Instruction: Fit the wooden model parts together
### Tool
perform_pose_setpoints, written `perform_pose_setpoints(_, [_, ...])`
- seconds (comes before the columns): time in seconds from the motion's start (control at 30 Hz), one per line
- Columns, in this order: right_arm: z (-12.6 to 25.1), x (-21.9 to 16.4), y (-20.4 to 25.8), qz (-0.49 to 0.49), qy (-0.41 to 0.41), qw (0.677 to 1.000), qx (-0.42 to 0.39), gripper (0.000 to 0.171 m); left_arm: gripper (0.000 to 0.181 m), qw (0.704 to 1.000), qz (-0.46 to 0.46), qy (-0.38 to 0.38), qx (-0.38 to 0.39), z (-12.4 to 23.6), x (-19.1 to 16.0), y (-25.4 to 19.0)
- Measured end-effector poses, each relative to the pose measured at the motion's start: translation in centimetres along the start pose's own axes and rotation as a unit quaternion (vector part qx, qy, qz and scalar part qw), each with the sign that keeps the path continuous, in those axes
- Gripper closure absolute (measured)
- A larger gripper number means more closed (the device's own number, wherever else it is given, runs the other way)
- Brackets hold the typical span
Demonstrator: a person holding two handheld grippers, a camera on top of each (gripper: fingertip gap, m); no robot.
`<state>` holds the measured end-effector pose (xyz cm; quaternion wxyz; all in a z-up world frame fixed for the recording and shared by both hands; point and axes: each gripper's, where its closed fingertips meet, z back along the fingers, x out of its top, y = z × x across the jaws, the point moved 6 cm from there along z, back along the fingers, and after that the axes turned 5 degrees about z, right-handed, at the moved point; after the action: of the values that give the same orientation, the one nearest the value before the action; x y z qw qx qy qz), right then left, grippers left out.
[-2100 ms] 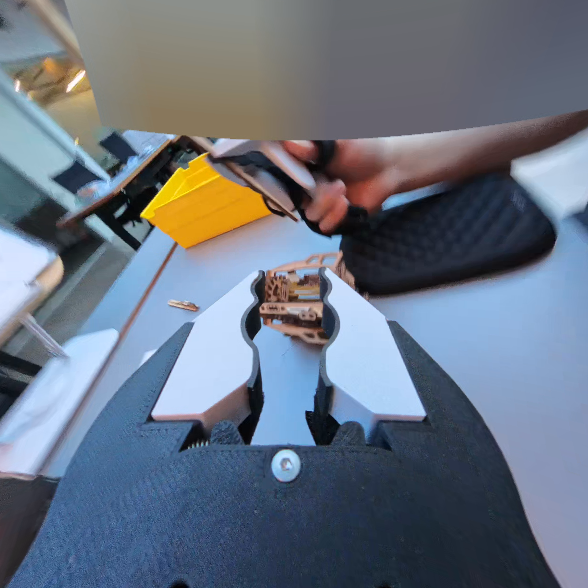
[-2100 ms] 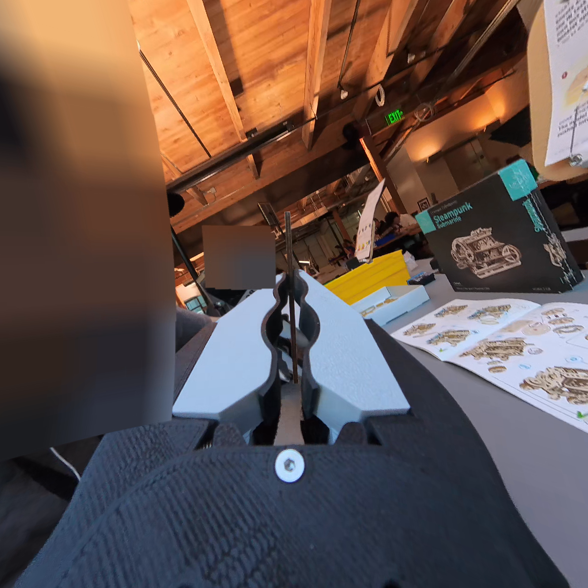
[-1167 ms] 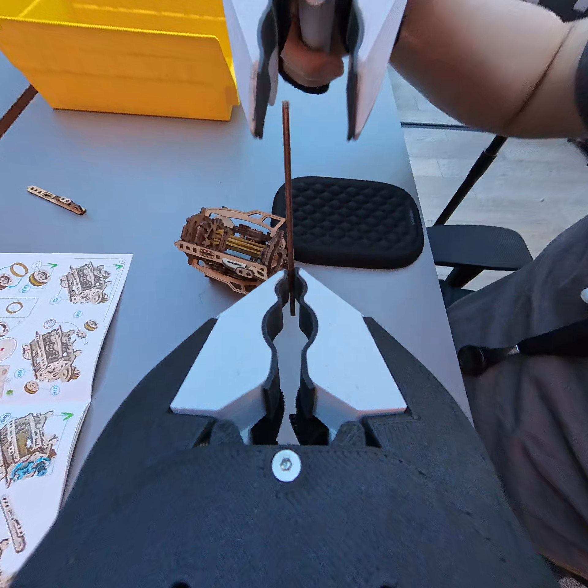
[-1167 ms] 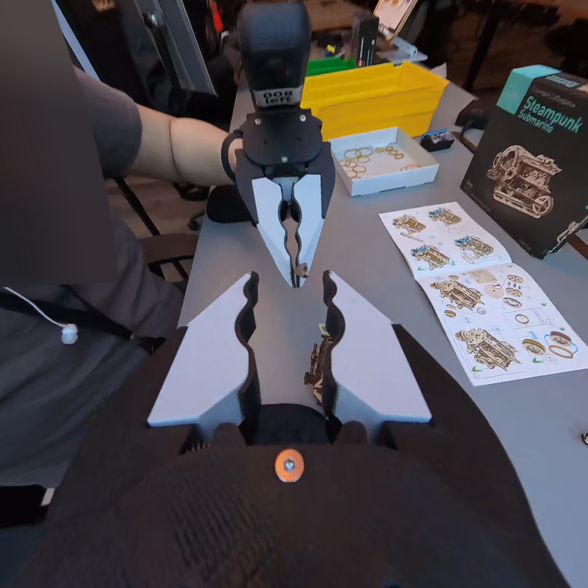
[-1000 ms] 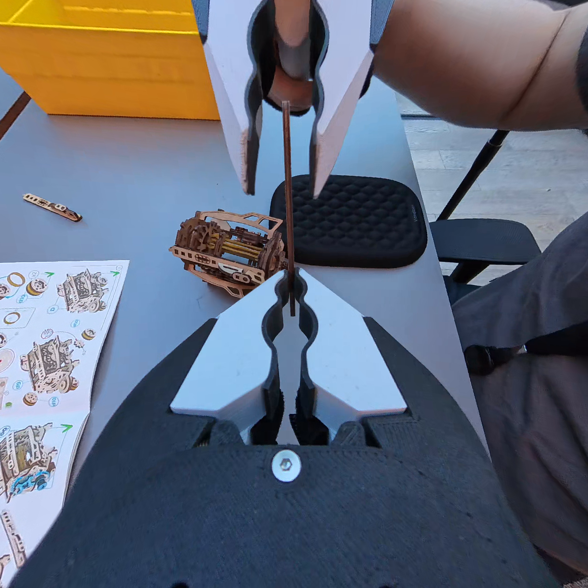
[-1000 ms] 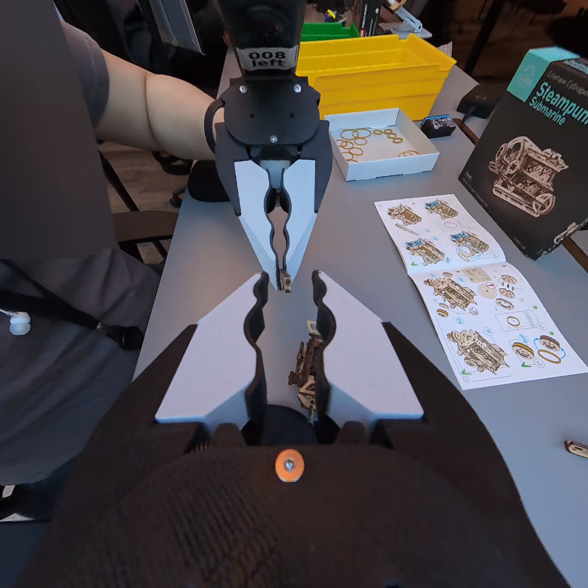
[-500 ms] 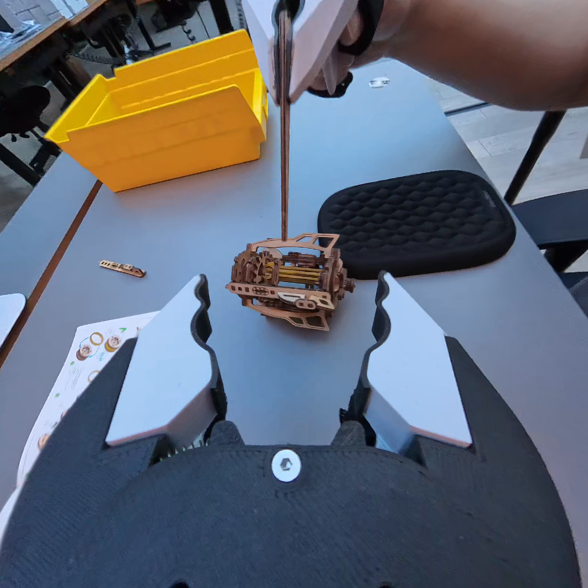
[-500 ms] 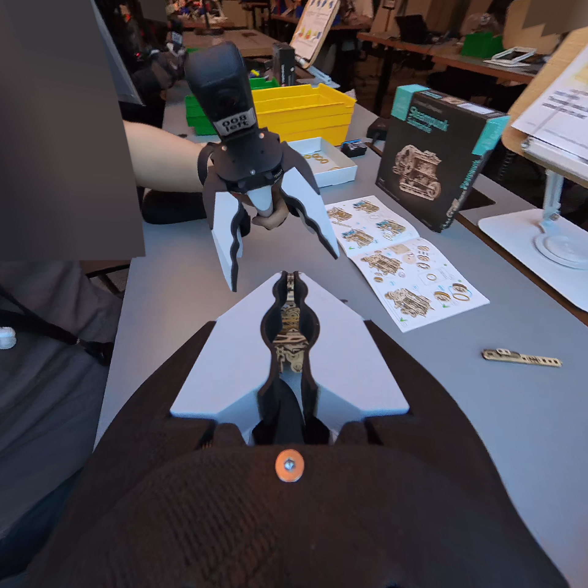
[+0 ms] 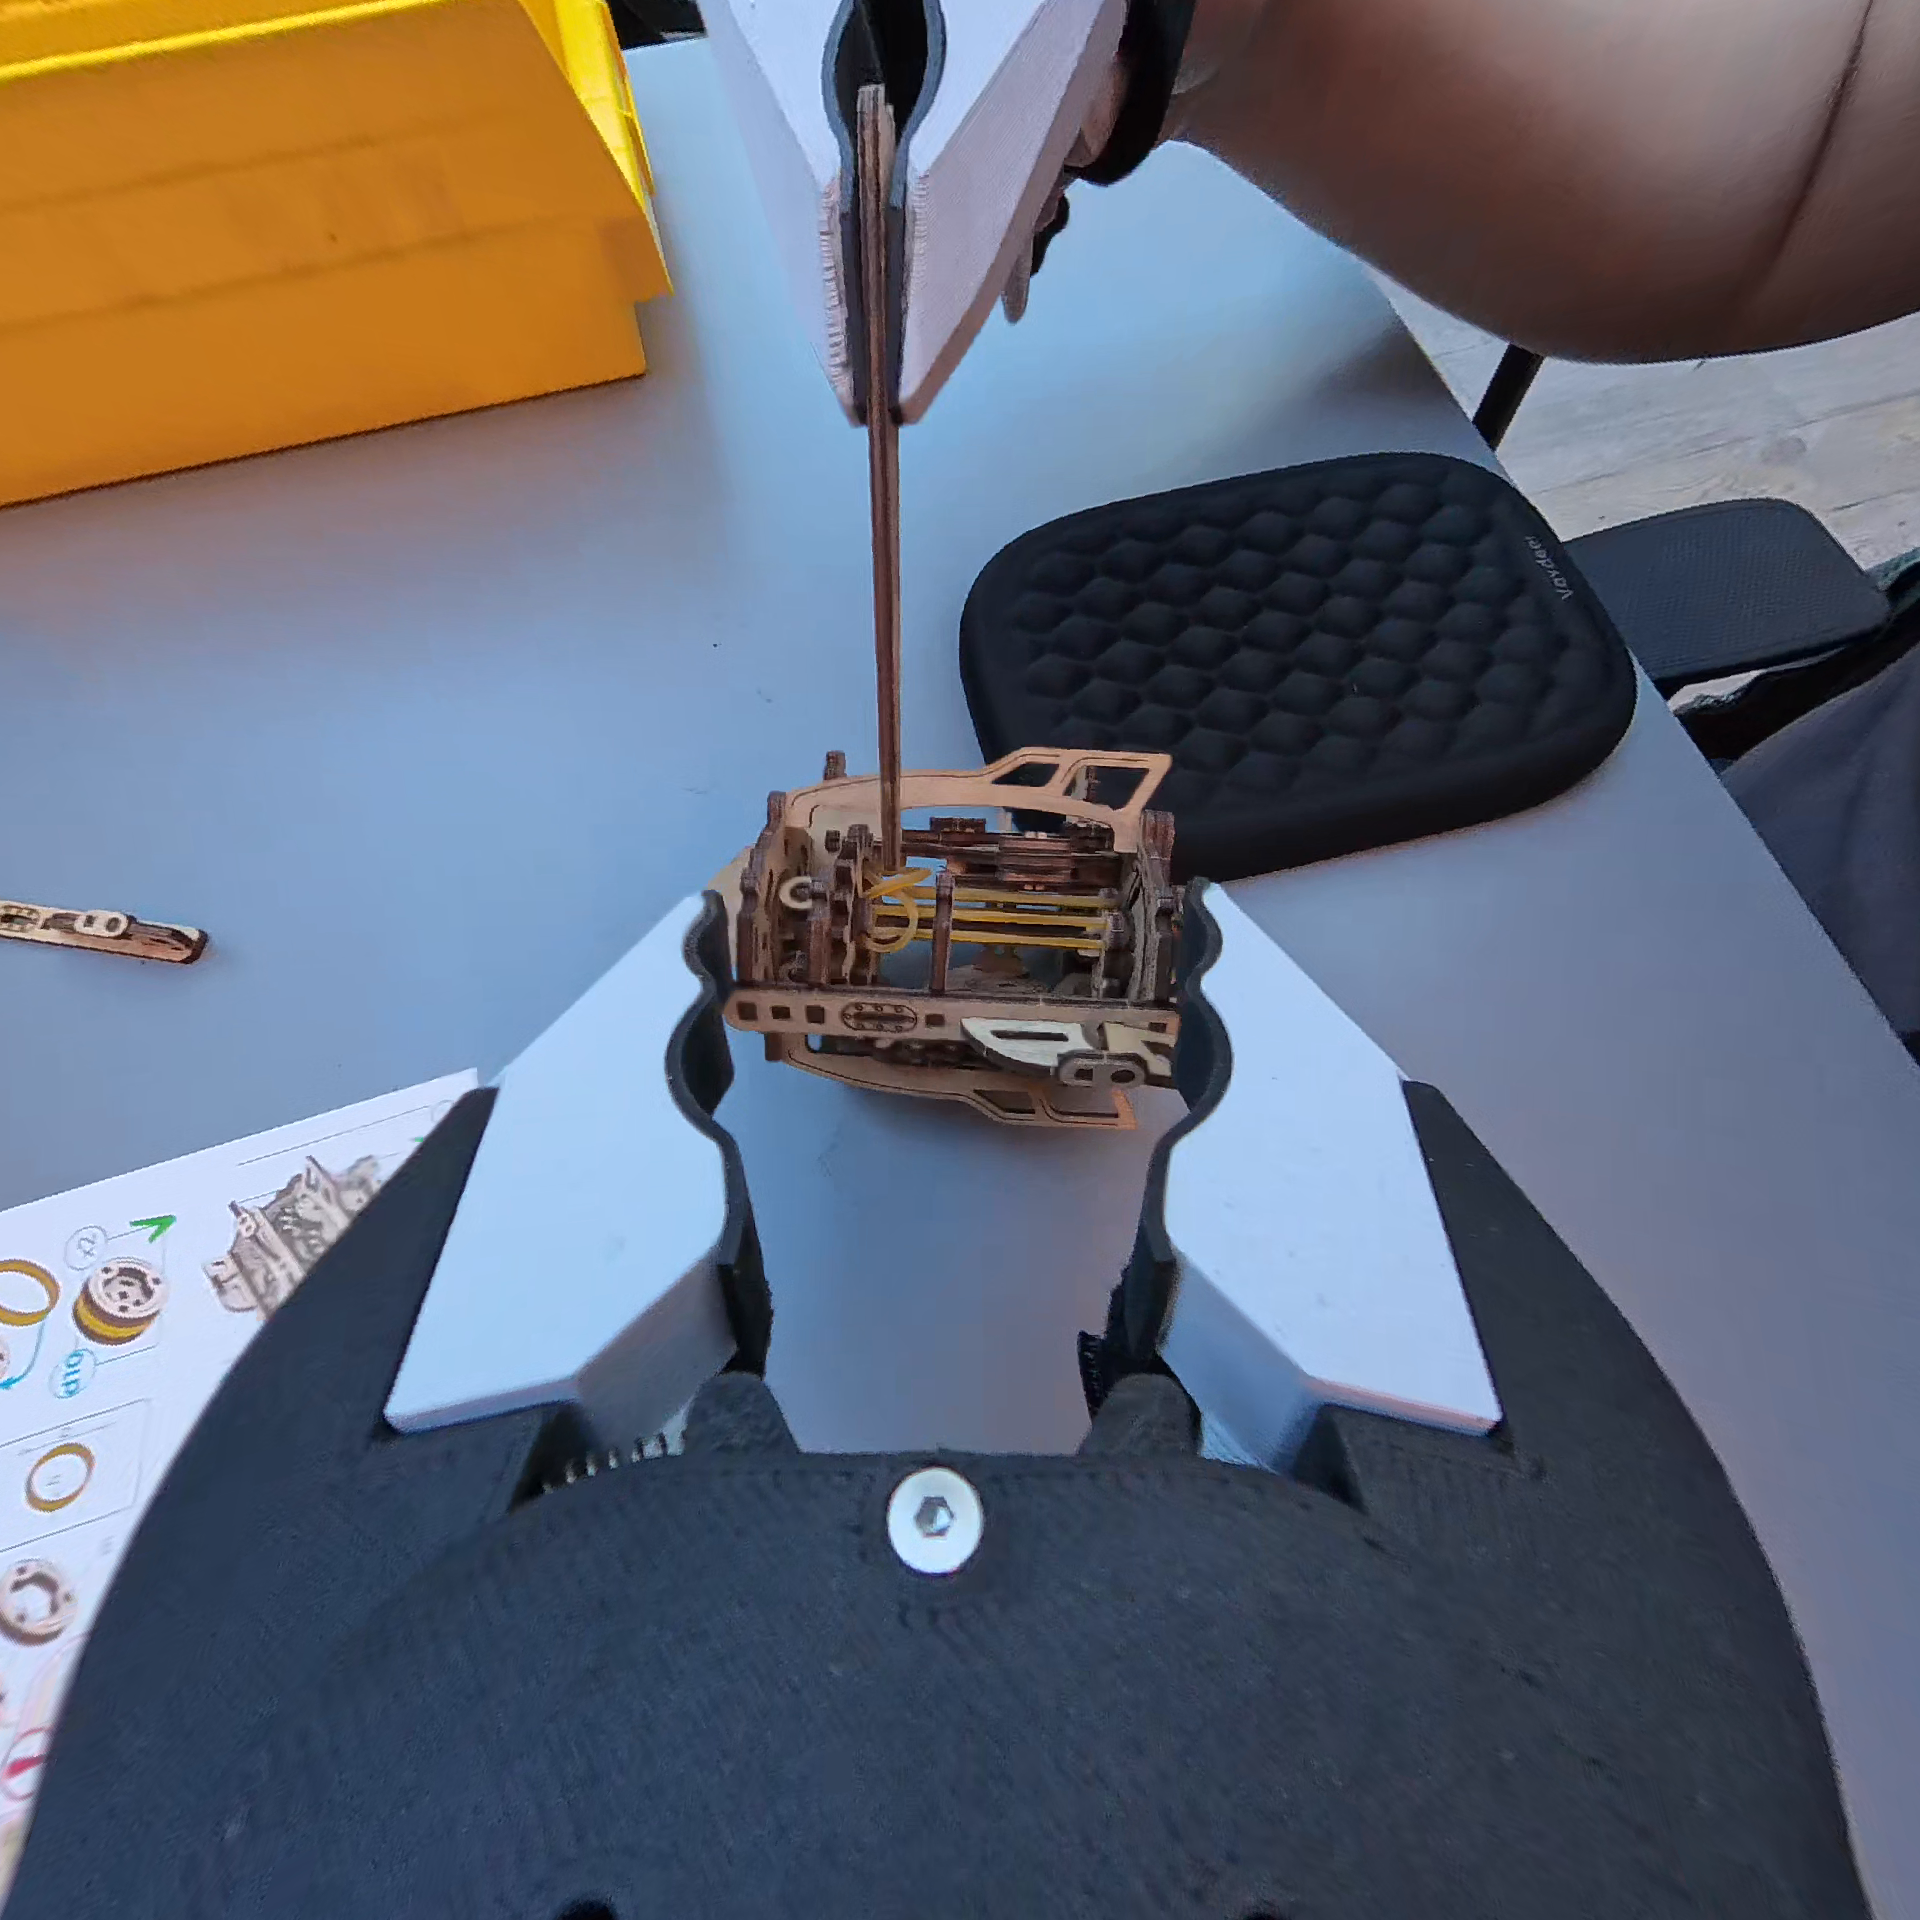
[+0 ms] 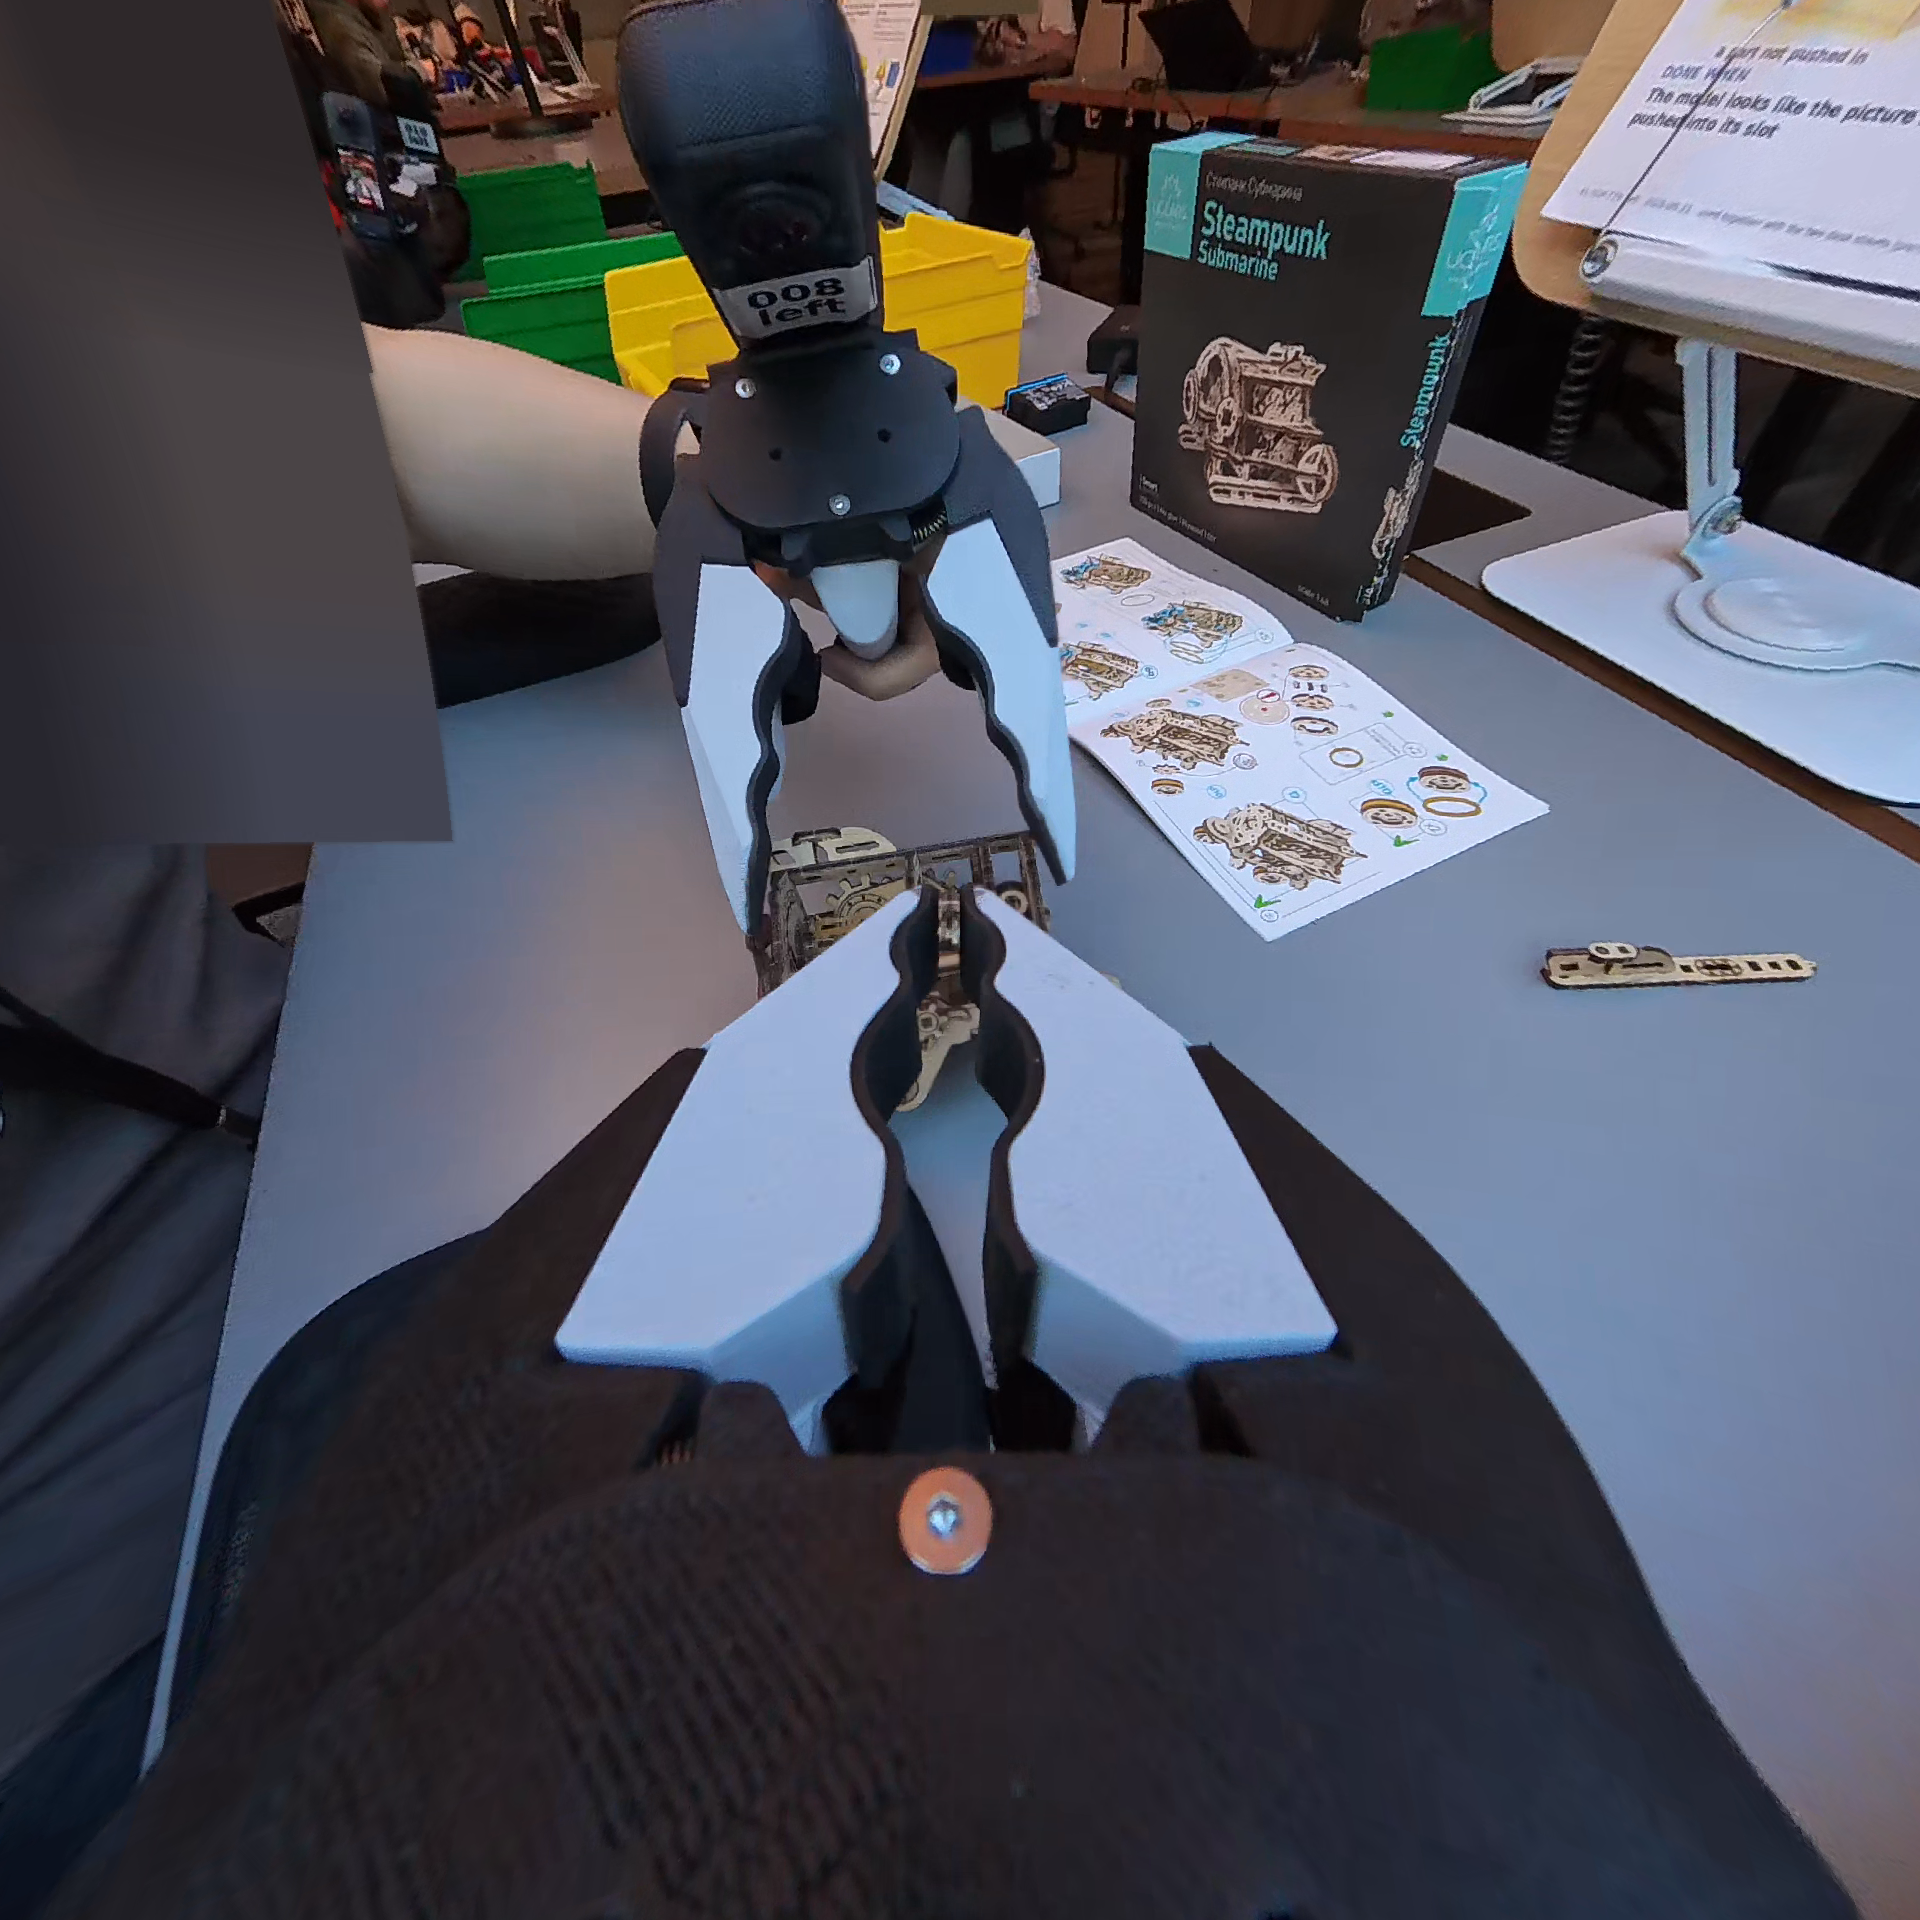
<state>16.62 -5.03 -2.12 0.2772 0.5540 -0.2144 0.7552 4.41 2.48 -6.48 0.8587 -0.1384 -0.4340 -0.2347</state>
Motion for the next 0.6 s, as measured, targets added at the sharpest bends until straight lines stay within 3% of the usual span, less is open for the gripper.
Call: perform_pose_setpoints(0.6, [-0.5,0.1,0.7,0.017,0.074,0.997,-0.016,0.17,0.097,1.0,0.009,-0.027,0.007,-0.1,-0.3,-0.2])
